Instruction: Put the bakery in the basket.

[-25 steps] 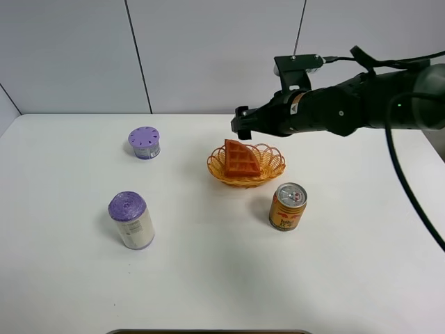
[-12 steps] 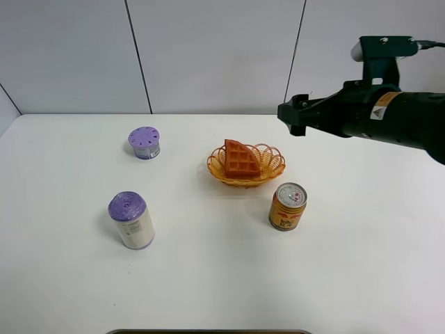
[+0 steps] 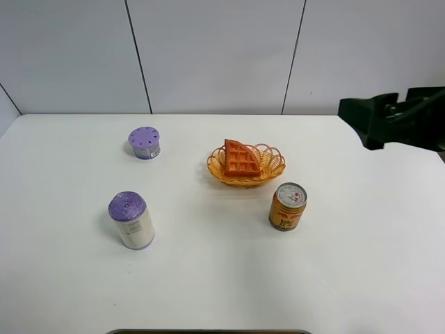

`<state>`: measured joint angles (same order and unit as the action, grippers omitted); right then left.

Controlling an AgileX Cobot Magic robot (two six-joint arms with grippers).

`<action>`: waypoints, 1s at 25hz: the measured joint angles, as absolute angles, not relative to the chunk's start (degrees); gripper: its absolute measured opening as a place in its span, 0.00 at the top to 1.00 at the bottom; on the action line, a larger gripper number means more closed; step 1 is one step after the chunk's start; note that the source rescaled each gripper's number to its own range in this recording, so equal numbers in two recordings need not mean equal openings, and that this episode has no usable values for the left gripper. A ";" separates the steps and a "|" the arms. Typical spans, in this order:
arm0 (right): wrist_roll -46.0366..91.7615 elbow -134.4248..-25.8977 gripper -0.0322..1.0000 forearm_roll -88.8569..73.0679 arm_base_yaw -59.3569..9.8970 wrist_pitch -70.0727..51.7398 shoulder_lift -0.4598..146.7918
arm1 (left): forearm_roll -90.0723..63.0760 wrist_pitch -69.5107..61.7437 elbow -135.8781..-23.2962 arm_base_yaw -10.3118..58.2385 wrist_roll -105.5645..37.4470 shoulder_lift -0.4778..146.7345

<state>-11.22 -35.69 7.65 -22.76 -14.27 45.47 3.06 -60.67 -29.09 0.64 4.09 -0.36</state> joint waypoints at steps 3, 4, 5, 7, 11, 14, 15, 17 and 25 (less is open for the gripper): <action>-11.22 -35.65 0.00 8.25 -22.76 -22.80 39.98 | 3.06 -60.67 -29.09 0.64 4.09 -0.36; -11.22 -35.65 0.00 8.30 -22.76 -25.43 38.05 | 3.06 -60.67 -29.09 0.64 4.09 -0.36; -11.16 -35.65 0.00 8.42 -22.76 -27.86 36.03 | 3.06 -60.67 -29.09 0.64 4.09 -0.36; -10.22 -35.65 0.00 9.81 -22.76 -32.15 32.02 | 3.06 -60.67 -29.09 0.64 4.09 -0.36; -10.18 -35.59 0.00 12.47 -22.76 -39.87 22.63 | 3.06 -60.67 -29.09 0.64 4.09 -0.36; -10.55 -35.59 0.00 12.29 -22.76 -45.04 16.54 | 3.06 -60.67 -29.09 0.64 4.09 -0.36; -10.80 -35.59 0.00 12.29 -22.76 -47.28 14.68 | 3.06 -60.67 -29.09 0.64 4.09 -0.36; -11.46 -35.53 0.00 12.29 -22.76 -50.52 11.71 | 3.06 -60.67 -29.09 0.64 4.09 -0.36; -7.32 -35.53 0.00 7.58 -15.30 -59.57 2.62 | 3.06 -60.67 -29.09 0.64 4.09 -0.36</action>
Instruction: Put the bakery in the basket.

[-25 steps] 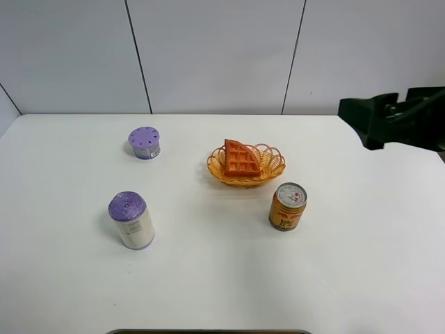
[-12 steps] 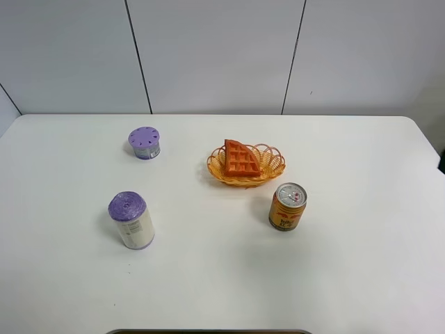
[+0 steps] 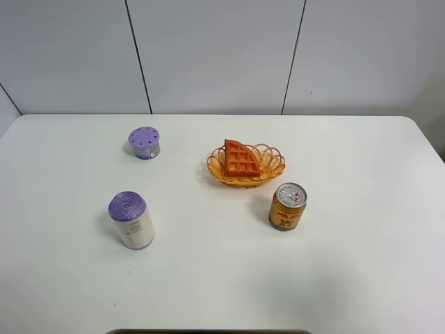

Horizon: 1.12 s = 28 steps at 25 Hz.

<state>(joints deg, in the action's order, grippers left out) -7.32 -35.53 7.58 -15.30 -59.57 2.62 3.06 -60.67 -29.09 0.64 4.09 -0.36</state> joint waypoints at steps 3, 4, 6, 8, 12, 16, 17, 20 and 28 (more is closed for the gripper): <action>-2.10 -35.53 0.00 4.12 -9.76 -61.79 -0.11 | 3.06 -60.67 -29.09 0.64 4.09 -0.36; -0.85 -35.53 0.00 3.12 -8.08 -62.35 -0.18 | 3.06 -60.67 -29.09 0.64 4.09 -0.36; 0.65 -35.06 0.00 0.98 -6.00 -62.85 -0.18 | 3.06 -60.67 -29.09 0.64 4.09 -0.36; 1.25 -34.03 0.00 -0.32 -4.64 -62.85 -0.18 | 3.06 -60.67 -29.09 0.64 4.09 -0.36; 1.59 -30.74 0.00 -1.22 -3.52 -62.85 -0.18 | 3.06 -60.67 -29.09 0.64 4.09 -0.36; 1.59 -28.85 0.00 -1.22 -3.45 -62.00 -0.18 | 3.06 -60.67 -29.09 0.64 4.09 -0.36; 1.59 -28.85 0.00 -1.22 -3.45 -61.67 -0.18 | 3.06 -60.67 -29.09 0.64 4.09 -0.36; 1.59 -28.85 0.00 -1.22 -3.45 -61.21 -0.18 | 3.06 -60.67 -29.09 0.64 4.09 -0.36; 1.59 -28.85 0.00 -1.22 -3.45 -61.19 -0.18 | 3.06 -60.67 -29.09 0.64 4.09 -0.36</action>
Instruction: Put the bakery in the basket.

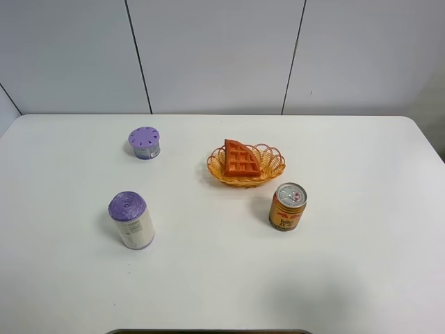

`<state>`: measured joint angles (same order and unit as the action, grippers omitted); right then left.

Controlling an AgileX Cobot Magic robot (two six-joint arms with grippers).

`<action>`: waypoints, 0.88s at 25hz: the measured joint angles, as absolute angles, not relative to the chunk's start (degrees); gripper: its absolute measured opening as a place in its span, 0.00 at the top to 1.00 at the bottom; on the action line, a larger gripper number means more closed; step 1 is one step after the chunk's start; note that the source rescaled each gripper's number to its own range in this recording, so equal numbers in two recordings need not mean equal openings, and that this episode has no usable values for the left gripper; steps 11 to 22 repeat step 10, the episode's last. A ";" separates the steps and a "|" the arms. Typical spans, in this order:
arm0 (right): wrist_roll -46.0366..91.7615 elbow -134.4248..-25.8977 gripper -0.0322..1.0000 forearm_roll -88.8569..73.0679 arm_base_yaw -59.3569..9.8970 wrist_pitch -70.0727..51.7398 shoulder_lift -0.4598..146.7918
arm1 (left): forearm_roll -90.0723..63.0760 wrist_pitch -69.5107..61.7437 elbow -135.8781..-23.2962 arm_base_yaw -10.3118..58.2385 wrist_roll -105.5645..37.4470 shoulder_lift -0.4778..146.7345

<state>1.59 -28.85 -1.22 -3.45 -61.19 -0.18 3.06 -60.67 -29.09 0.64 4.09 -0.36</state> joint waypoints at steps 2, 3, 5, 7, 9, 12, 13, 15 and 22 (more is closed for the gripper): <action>1.59 -28.85 0.00 -1.22 -3.45 -61.19 -0.18 | 3.06 -60.67 -29.09 0.64 4.09 -0.36; 1.59 -28.85 0.00 -1.22 -3.45 -61.19 -0.18 | 3.06 -60.67 -29.09 0.64 4.09 -0.36; 1.59 -28.85 0.00 -1.22 -3.45 -61.19 -0.18 | 3.06 -60.67 -29.09 0.64 4.09 -0.36; 1.59 -28.85 0.00 -1.22 -3.45 -61.19 -0.18 | 3.06 -60.67 -29.09 0.64 4.09 -0.36; 1.59 -28.85 0.00 -1.22 -3.45 -61.19 -0.18 | 3.06 -60.67 -29.09 0.64 4.09 -0.36; 1.59 -28.85 0.00 -1.22 -3.45 -61.19 -0.18 | 3.06 -60.67 -29.09 0.64 4.09 -0.36; 1.59 -28.85 0.00 -1.22 -3.45 -61.19 -0.18 | 3.06 -60.67 -29.09 0.64 4.09 -0.36; 1.59 -28.85 0.00 -1.22 -3.45 -61.19 -0.18 | 3.06 -60.67 -29.09 0.64 4.09 -0.36; 1.59 -28.85 0.00 -1.22 -3.45 -61.19 -0.18 | 3.06 -60.67 -29.09 0.64 4.09 -0.36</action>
